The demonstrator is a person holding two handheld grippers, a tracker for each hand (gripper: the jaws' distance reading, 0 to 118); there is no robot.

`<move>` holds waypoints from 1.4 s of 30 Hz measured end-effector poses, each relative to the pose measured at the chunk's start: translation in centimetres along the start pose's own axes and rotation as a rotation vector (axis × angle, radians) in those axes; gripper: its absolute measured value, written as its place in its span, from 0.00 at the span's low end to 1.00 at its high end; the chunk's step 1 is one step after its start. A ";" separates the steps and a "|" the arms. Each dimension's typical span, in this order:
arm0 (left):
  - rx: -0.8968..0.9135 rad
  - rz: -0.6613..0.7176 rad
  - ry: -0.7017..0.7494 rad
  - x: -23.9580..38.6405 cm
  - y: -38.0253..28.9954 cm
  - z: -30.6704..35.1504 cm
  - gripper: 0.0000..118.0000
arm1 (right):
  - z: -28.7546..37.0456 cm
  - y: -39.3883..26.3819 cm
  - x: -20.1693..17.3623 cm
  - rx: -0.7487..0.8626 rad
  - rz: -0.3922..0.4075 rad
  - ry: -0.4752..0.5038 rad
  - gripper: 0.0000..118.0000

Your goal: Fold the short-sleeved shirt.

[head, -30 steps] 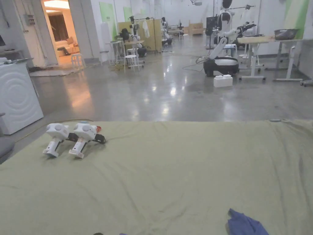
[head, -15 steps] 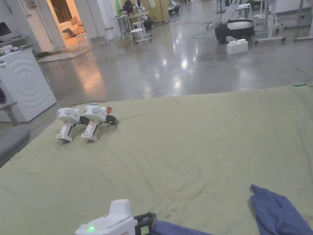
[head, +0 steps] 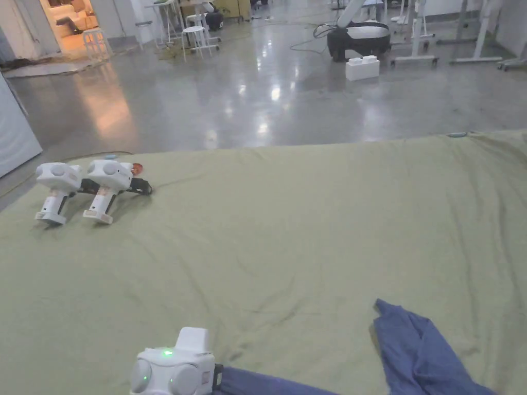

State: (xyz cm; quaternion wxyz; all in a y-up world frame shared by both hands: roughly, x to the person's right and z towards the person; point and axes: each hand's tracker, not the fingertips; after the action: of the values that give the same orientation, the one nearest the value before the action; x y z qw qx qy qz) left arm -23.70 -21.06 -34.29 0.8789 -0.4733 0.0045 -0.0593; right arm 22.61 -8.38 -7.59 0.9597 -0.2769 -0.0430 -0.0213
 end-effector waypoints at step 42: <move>0.562 0.181 -0.292 -8.5 1.3 27.3 0.05 | -8.2 18.3 4.5 0.136 0.010 0.139 0.00</move>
State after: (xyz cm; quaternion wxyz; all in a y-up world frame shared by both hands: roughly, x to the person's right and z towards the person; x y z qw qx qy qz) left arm -30.22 3.25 -20.75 0.9682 -0.2134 -0.0960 0.0889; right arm 28.85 2.64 -23.78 0.9770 -0.2091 0.0238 -0.0329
